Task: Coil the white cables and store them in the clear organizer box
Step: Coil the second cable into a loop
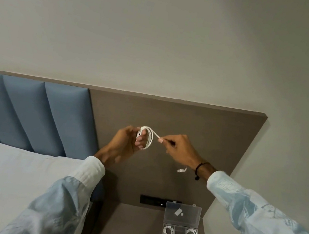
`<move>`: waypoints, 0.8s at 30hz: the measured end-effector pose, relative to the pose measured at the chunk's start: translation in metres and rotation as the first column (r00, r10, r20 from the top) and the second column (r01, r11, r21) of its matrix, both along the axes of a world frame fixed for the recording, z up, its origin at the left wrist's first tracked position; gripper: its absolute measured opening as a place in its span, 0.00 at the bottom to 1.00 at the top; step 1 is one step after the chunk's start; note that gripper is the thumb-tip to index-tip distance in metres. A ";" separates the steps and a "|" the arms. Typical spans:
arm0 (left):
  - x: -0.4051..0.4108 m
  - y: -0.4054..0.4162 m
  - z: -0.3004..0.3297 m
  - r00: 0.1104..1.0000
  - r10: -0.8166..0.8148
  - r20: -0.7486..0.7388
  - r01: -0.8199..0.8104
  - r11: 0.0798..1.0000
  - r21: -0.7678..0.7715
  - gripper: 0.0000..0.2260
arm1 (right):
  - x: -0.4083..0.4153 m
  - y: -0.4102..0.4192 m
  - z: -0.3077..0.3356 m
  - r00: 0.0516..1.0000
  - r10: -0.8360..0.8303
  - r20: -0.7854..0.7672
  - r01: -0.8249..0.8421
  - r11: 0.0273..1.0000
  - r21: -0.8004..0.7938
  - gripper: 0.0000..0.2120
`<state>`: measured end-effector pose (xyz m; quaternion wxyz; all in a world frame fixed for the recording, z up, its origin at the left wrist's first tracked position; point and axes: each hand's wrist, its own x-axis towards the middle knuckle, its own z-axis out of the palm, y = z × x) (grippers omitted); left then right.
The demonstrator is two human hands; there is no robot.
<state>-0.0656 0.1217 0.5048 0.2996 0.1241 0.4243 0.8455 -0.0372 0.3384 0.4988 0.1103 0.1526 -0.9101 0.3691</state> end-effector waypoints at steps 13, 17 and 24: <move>-0.005 0.022 -0.017 0.725 0.205 -0.657 -0.552 0.743 -0.378 0.13 | 0.011 -0.029 0.016 0.965 0.113 0.237 -0.178 0.945 0.275 0.13; -0.005 0.018 -0.027 0.850 0.020 -0.526 -0.391 0.693 -0.606 0.19 | 0.007 -0.021 0.033 0.992 0.124 0.036 -0.128 0.911 0.392 0.08; -0.005 0.035 -0.028 0.934 -0.066 -0.352 -0.187 0.750 -0.634 0.34 | -0.002 -0.015 0.029 0.991 0.125 -0.047 -0.111 0.969 0.222 0.04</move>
